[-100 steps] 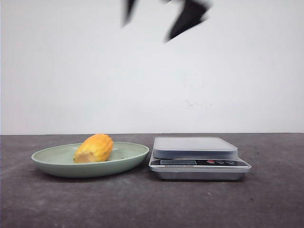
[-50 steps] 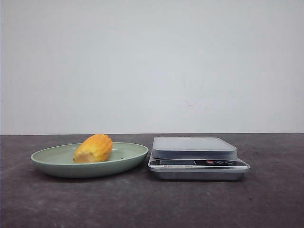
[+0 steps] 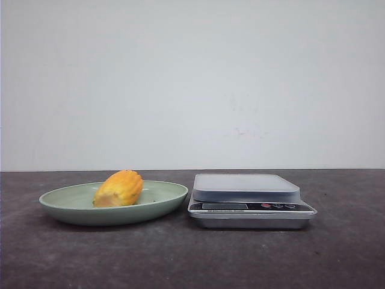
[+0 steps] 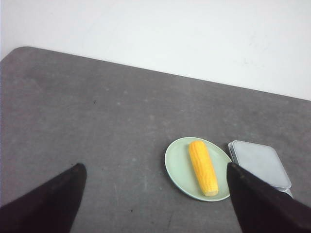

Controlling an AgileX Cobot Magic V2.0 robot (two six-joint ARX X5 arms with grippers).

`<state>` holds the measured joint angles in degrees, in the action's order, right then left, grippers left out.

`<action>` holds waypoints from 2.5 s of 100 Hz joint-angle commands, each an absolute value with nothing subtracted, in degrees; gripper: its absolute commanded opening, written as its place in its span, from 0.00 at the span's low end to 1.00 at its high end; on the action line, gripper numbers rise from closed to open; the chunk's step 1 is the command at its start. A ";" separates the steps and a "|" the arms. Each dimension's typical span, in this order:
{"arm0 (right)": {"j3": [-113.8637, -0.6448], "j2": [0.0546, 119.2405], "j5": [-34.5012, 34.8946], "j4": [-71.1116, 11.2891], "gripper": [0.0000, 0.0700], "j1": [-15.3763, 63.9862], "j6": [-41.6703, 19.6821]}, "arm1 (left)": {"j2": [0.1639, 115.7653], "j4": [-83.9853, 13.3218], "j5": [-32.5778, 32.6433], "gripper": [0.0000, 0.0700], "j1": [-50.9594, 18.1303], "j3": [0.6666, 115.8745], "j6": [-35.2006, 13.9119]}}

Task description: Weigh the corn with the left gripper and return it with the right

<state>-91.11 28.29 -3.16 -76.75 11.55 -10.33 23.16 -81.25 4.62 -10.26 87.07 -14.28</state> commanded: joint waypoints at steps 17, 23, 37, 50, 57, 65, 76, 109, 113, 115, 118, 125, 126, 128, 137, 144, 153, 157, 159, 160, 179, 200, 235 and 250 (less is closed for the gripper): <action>-92.14 24.12 -2.70 -81.21 0.68 10.94 -11.11 | 22.83 -80.03 4.64 0.62 -10.41 83.74 -13.37; -92.12 24.12 -2.24 -81.21 0.53 10.72 -11.07 | 22.06 -77.87 4.64 0.52 -10.41 81.65 -13.39; -91.31 24.12 -2.70 -80.68 0.02 9.85 -10.48 | 18.76 -71.50 4.25 0.02 -10.39 76.75 -13.58; -89.80 24.12 -3.07 -78.17 0.01 9.82 -10.24 | 17.15 -68.53 3.88 0.01 -10.39 73.87 -13.61; -89.27 24.12 -3.01 -77.28 0.01 9.82 -10.24 | 17.12 -68.49 3.99 0.01 -10.39 73.32 -14.04; -89.19 24.12 -2.90 -77.69 0.01 9.82 -10.31 | 17.12 -68.58 3.97 0.01 -10.39 73.32 -14.79; -89.25 24.12 -3.05 -78.13 0.01 9.82 -10.26 | 17.12 -69.21 3.99 0.02 -10.39 73.32 -16.73; -89.30 24.14 -3.05 -77.80 0.01 9.93 -10.24 | 17.12 -69.36 4.01 0.02 -10.39 73.41 -16.73; -89.30 24.14 -3.07 -77.78 0.01 9.93 -10.26 | 17.12 -69.36 4.01 0.02 -10.41 73.41 -16.73; -89.30 24.14 -3.07 -77.80 0.01 9.96 -10.24 | 17.12 -69.36 4.01 0.02 -10.39 73.41 -16.73; -89.30 24.14 -3.05 -77.80 0.01 9.96 -10.24 | 17.12 -69.36 4.01 0.02 -10.39 73.41 -16.73; -89.30 24.14 -3.05 -77.80 0.01 9.96 -10.24 | 17.12 -69.36 4.01 0.02 -10.39 73.43 -16.73; -89.30 24.14 -3.05 -77.80 0.01 9.96 -10.26 | 17.12 -69.36 4.01 0.02 -10.39 73.43 -16.73; -89.30 24.14 -3.05 -77.80 0.01 9.96 -10.24 | 17.12 -69.34 3.99 0.02 -10.41 73.43 -16.73; -89.30 24.14 -3.05 -77.78 0.01 9.93 -10.24 | 17.12 -69.41 4.56 0.02 -10.28 73.36 -16.73; -89.32 24.14 -3.03 -77.80 0.01 9.96 -10.24 | 17.23 -67.40 4.47 0.02 -9.65 71.77 -16.73; -89.32 24.14 -3.05 -77.76 0.01 9.96 -10.24 | 16.34 -59.35 4.49 0.02 -7.88 65.71 -15.53; -89.32 24.14 -3.05 -77.73 0.01 9.96 -10.26 | 15.40 -54.24 4.47 0.02 -7.03 61.60 -14.92; -89.32 24.14 -3.05 -77.73 0.01 9.96 -10.24 | 14.76 -51.48 4.47 0.02 -6.55 59.33 -14.39; -89.32 24.14 -3.05 -77.73 0.01 9.96 -10.24 | 14.39 -50.06 4.43 0.02 -6.28 58.11 -14.13; -89.36 24.14 -3.05 -77.47 0.01 9.96 -10.24 | 8.23 -27.46 1.04 0.02 -1.72 35.94 -12.60; -89.36 24.14 -3.05 -75.96 0.01 9.96 -10.24 | 4.16 -7.49 1.04 0.02 -0.71 14.76 -9.32; -89.36 24.14 -3.05 -75.85 0.01 9.96 -10.24 | 0.19 -4.29 1.04 0.02 -0.73 1.56 -9.08; -89.36 24.14 -3.05 -75.85 0.01 9.96 -10.24 | 0.19 -6.59 1.04 0.02 -0.78 0.78 -8.99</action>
<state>-88.33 23.70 -3.03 -76.47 9.78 -10.52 0.19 -5.93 1.17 -0.82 1.80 -9.78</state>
